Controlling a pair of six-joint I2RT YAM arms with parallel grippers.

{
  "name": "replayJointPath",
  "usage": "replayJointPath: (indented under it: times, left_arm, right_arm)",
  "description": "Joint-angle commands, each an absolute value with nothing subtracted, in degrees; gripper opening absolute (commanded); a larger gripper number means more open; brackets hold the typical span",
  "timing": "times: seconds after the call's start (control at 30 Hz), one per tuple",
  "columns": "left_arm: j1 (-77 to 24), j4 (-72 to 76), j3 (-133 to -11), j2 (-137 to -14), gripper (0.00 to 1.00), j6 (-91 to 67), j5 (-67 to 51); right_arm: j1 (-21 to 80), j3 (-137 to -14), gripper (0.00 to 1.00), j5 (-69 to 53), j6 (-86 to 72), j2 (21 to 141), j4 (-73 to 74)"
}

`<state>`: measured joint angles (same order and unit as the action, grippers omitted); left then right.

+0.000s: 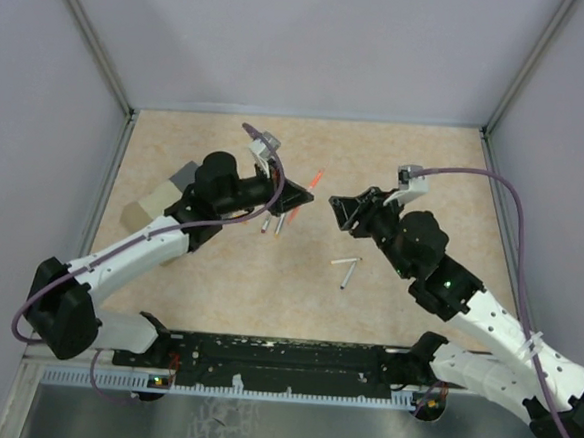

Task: Insert the pens into the pen caps
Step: Press the pen cap onto the pen, then place the pen at the center of the board.

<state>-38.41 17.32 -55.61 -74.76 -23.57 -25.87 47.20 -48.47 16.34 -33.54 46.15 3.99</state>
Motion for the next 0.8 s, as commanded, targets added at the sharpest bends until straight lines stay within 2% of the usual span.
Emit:
replayJointPath:
  times: [0.0, 0.27, 0.57, 0.77]
  left_arm:
    - [-38.28, 1.30, -57.71, -78.25, 0.00, -20.13, -17.00]
    - [-38.49, -1.44, -58.06, -85.68, 0.00, -22.97, -5.16]
    - [-38.10, -7.71, -65.14, -95.23, 0.00, -17.72, 10.02]
    - [-34.98, -5.52, -65.07, -97.55, 0.00, -12.92, 11.92]
  right_arm:
    - [47.20, -45.54, 0.42, 23.71, -36.79, 45.75, 9.60]
    - [47.20, -41.10, 0.44, 28.46, -37.65, 48.18, 13.95]
    - [47.15, -40.03, 0.45, 29.16, -36.48, 50.36, 15.78]
    - [47.03, -38.26, 0.45, 27.84, -36.42, 50.74, 14.68]
